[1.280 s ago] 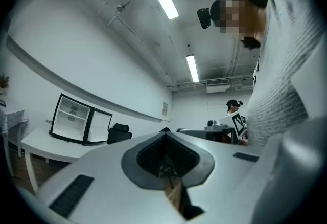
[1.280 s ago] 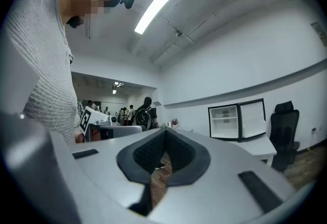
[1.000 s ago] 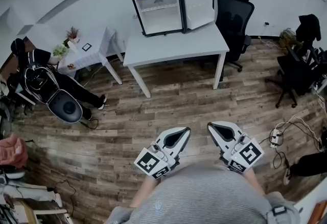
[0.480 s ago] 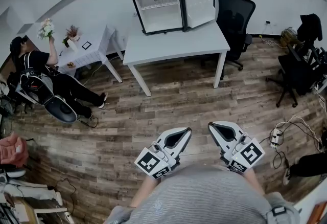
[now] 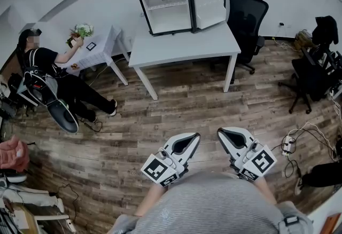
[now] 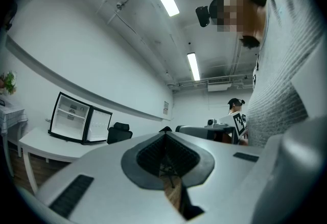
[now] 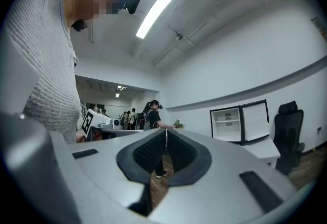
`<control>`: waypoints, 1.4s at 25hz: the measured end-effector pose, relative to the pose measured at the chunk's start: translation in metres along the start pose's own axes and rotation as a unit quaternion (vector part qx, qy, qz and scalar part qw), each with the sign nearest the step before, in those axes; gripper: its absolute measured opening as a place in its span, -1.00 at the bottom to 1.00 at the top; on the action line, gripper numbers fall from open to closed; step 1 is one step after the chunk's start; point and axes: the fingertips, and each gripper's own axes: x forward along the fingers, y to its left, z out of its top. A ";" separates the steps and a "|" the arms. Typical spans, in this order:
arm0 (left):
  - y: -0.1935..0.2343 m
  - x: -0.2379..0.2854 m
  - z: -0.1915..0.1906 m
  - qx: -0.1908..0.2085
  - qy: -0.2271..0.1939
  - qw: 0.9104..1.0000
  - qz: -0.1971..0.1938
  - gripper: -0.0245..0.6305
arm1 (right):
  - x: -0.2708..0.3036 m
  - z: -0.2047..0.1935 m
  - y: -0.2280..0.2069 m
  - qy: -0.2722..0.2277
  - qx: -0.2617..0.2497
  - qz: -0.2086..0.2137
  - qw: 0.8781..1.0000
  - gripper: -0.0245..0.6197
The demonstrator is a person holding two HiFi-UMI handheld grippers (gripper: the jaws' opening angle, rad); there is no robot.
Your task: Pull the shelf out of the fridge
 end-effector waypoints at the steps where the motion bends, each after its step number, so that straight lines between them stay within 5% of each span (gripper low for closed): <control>1: -0.001 0.001 -0.001 0.000 0.000 1.000 0.000 -0.89 | -0.001 -0.001 -0.001 0.001 0.000 -0.002 1.000 -0.89; 35: -0.009 0.032 -0.012 0.004 0.008 1.000 0.009 -0.89 | -0.018 -0.003 -0.039 0.001 0.018 -0.004 1.000 -0.89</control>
